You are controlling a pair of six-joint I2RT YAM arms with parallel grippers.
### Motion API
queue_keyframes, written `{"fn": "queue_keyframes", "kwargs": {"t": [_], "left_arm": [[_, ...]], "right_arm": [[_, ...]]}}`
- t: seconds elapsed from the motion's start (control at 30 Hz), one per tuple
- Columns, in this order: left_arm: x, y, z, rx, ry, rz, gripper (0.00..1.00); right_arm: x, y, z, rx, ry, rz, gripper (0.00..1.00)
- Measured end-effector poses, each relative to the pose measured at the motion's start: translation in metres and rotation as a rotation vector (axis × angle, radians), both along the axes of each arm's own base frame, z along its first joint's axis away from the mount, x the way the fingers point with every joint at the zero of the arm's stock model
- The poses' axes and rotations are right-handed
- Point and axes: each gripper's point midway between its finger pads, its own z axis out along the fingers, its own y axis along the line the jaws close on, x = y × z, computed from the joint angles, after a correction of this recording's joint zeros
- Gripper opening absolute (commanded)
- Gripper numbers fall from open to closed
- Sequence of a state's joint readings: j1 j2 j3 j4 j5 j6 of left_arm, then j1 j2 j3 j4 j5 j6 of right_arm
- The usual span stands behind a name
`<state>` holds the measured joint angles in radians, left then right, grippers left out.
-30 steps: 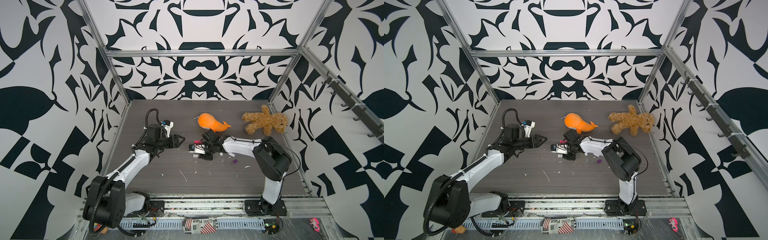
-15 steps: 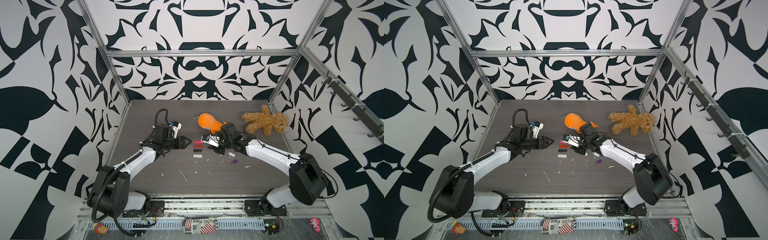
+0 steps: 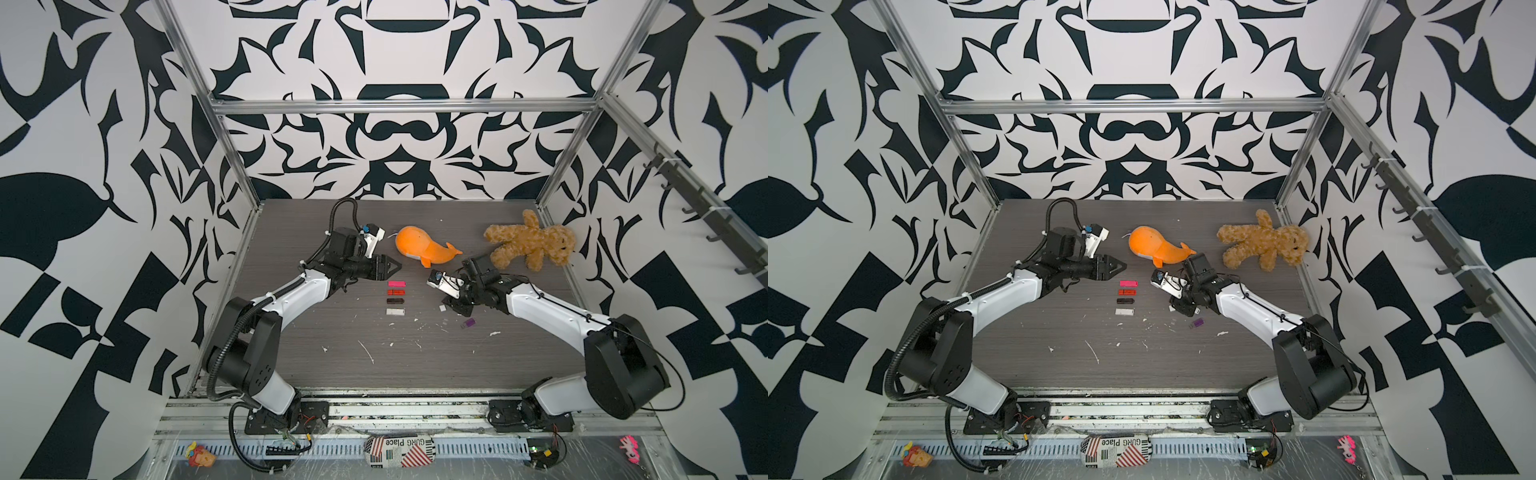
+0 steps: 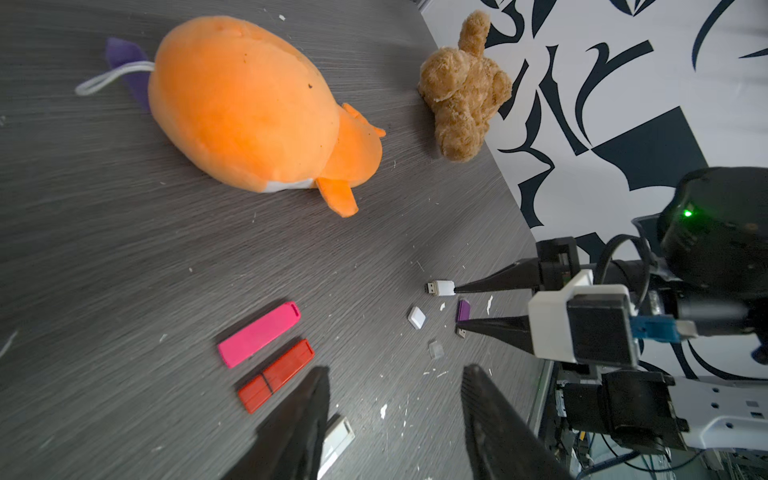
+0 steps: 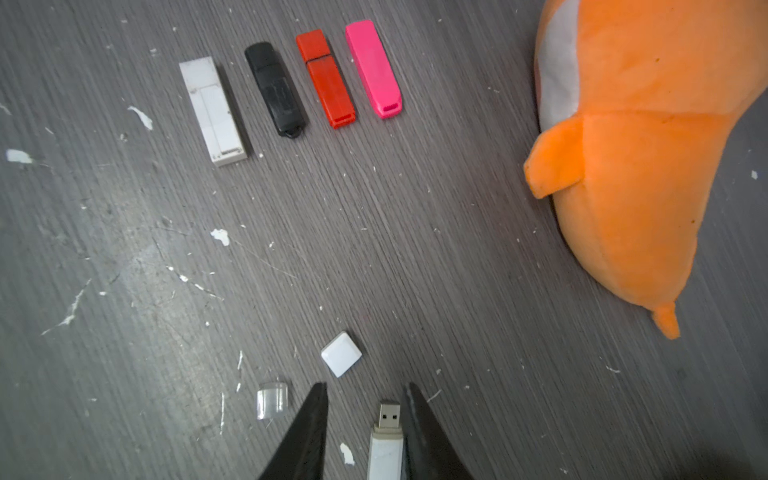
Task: Close the usb drive cover
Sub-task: Place the USB drive at the center of the board, then pick up the cover from the center of the board.
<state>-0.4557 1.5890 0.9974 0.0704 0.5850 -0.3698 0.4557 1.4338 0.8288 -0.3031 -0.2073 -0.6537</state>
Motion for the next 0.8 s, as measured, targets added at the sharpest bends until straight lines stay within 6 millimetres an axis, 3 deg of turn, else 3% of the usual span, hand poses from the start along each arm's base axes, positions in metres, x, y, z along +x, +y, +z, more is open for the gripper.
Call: {"fn": "queue_keyframes", "kwargs": {"t": [0.33, 0.6, 0.8], "left_arm": [[0.003, -0.007, 0.01, 0.006, -0.058, -0.067, 0.58], [0.007, -0.01, -0.009, 0.016, -0.002, -0.07, 0.58], [0.009, -0.011, -0.008, 0.004, 0.004, -0.06, 0.58]], "right_arm": [[0.0, -0.011, -0.027, -0.102, 0.021, 0.052, 0.36], [-0.005, -0.014, -0.034, -0.113, 0.038, 0.205, 0.39], [0.002, -0.008, -0.044, -0.12, 0.088, 0.288, 0.39]]}}
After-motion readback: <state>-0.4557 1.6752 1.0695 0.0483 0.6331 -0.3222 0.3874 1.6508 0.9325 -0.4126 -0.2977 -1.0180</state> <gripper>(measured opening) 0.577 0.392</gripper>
